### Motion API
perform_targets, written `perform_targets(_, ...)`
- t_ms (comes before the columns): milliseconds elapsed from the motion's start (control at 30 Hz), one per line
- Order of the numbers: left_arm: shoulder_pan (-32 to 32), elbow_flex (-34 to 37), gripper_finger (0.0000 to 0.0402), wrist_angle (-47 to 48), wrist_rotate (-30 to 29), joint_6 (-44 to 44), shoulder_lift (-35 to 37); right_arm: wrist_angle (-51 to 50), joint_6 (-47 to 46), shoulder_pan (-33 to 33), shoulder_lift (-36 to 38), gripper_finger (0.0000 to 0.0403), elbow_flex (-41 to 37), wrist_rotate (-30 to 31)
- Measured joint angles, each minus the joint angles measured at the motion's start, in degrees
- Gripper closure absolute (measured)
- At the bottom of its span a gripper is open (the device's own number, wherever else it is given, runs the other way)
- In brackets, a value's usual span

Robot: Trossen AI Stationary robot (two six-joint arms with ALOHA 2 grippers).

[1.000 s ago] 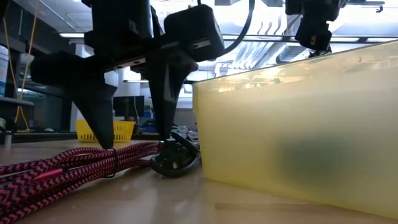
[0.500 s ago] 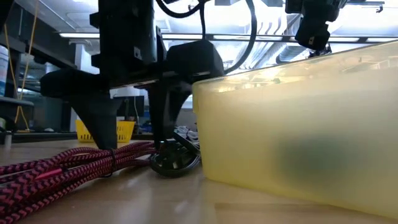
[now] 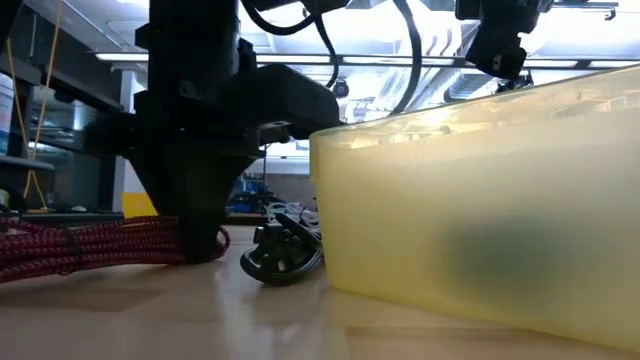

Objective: Pick and place items into bin
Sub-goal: Put the pink USB cable into the yellow bin

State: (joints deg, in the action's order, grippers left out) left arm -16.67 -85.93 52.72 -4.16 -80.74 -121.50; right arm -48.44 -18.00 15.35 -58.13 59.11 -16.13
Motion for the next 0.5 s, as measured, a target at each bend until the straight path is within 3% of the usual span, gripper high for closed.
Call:
perform_targets(233, 1.8, 0.2, 0.0394, 7.2, -1.6, 11.4, 4.2, 0.0, -0.2, 0.0, 0.0, 0.0402, 0.0, 1.2)
perform_targets(500, 10.3, 0.1, 0.0399, 18.2, -12.4, 28.2, 13.8, 0.0, -1.5, 0.0, 0.0, 0.0402, 0.0, 1.9)
